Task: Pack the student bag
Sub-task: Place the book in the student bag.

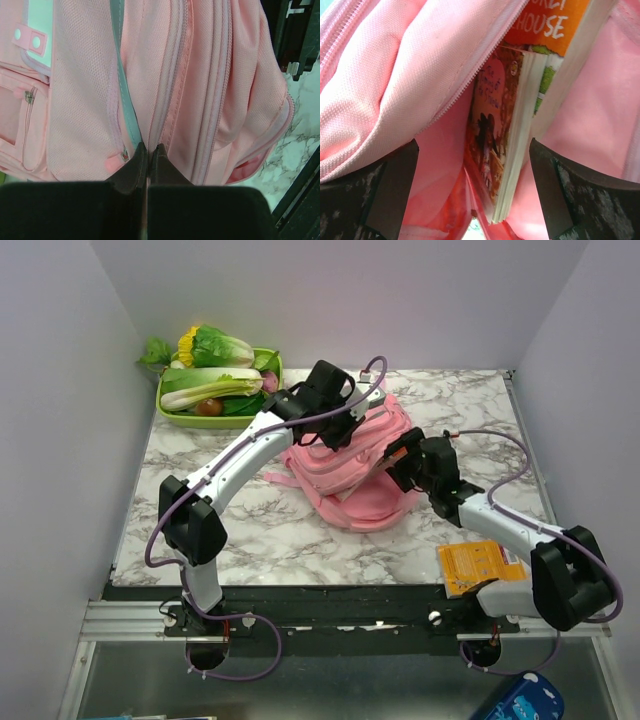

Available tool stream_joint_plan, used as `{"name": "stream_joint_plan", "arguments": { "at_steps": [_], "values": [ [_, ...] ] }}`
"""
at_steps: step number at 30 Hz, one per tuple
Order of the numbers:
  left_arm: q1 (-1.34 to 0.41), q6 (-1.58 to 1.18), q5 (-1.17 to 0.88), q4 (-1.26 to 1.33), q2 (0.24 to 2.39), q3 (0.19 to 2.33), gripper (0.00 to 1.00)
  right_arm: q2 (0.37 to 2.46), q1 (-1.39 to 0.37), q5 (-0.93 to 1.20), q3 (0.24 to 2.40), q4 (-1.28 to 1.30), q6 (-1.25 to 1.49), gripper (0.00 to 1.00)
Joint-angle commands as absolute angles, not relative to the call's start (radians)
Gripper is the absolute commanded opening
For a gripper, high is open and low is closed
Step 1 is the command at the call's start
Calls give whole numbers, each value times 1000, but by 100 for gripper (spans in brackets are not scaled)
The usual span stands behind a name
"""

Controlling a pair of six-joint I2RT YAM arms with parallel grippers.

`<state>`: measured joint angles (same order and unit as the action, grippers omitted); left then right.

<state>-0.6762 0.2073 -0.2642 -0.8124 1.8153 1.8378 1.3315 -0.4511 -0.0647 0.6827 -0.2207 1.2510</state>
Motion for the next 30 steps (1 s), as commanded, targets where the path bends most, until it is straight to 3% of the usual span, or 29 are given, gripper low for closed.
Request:
{"name": "stream_joint_plan", "arguments": {
  "at_steps": [1, 7, 12, 16, 23, 30],
  "values": [
    [-698, 187, -350, -733, 1727, 1822, 0, 1267, -476, -86, 652, -131, 1194, 100],
    [-698, 155, -344, -686, 1735, 1763, 0, 1024, -474, -97, 536, 54, 1115, 100],
    [-698, 147, -353, -637, 1749, 1700, 0, 660, -440, -176, 430, 223, 1204, 100],
    [-695, 160, -350, -617, 1736, 1680, 0, 562, -396, -264, 515, 721, 1296, 100],
    [-672, 143, -386, -603, 1721, 1680, 0, 739, -374, -261, 630, 1023, 1336, 100],
    [-661, 130, -406, -617, 1701, 1697, 17, 988, -374, -374, 782, 1229, 1312, 100]
  ]
}}
